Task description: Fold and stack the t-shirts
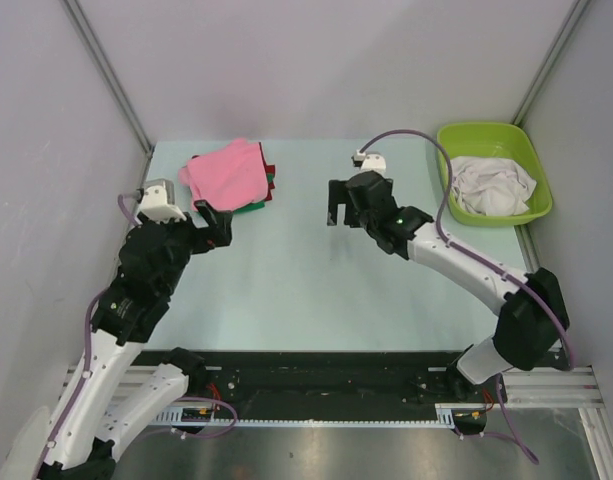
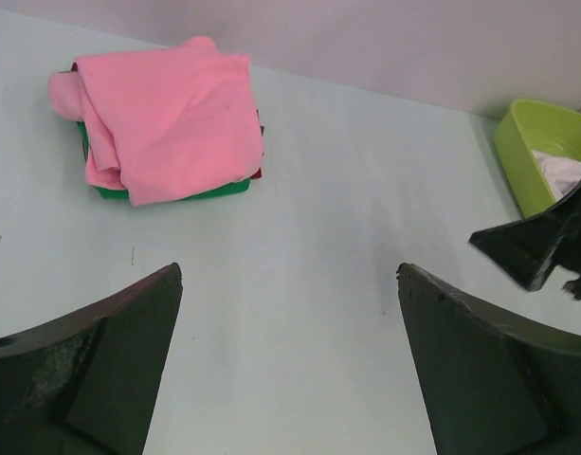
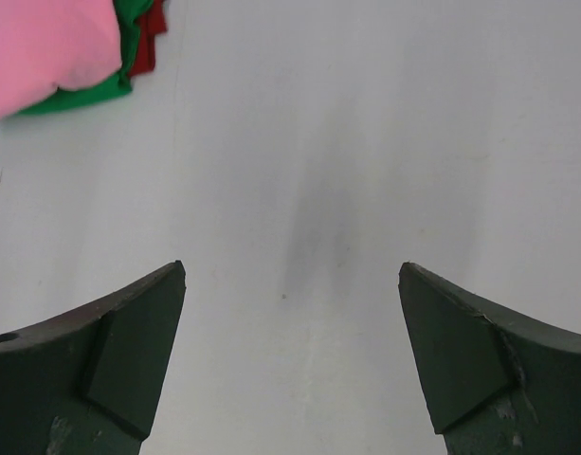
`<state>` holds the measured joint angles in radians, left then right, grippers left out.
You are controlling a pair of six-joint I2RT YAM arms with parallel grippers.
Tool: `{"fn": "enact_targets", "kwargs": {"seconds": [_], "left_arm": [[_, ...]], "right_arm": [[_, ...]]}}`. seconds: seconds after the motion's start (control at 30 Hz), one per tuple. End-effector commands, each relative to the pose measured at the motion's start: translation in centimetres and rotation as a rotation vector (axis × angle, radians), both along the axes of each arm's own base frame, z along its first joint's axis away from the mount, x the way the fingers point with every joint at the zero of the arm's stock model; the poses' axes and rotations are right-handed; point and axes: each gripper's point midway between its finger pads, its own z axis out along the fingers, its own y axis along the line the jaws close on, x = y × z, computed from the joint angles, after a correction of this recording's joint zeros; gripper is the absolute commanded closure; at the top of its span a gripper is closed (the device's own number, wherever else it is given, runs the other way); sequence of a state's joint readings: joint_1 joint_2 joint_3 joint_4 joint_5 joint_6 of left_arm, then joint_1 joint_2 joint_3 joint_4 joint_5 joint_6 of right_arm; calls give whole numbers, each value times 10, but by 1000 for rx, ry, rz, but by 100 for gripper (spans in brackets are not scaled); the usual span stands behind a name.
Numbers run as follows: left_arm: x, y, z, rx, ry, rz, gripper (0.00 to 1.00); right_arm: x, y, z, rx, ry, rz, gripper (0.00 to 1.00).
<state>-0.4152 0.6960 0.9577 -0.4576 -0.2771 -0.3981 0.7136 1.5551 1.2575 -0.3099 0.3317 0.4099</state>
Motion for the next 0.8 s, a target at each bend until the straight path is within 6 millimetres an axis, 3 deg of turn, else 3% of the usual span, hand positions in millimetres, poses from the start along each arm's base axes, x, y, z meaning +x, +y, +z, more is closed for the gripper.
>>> {"fn": "enact_targets", "kwargs": {"seconds": [0.0, 0.17, 0.4, 0.77], "left_arm": [[-4, -6, -6, 117, -3, -89, 0], [-13, -2, -22, 104, 20, -85, 0], [-18, 4, -66, 120, 89, -55, 0], [-24, 3, -72, 95, 77, -69, 0]], "right_arm": [[12, -51, 62, -84, -184, -182, 0], [12, -89, 74, -187, -222, -288, 0], [18, -129, 59, -248, -164, -389, 0], [22, -165, 63, -229, -185, -464, 0]]}}
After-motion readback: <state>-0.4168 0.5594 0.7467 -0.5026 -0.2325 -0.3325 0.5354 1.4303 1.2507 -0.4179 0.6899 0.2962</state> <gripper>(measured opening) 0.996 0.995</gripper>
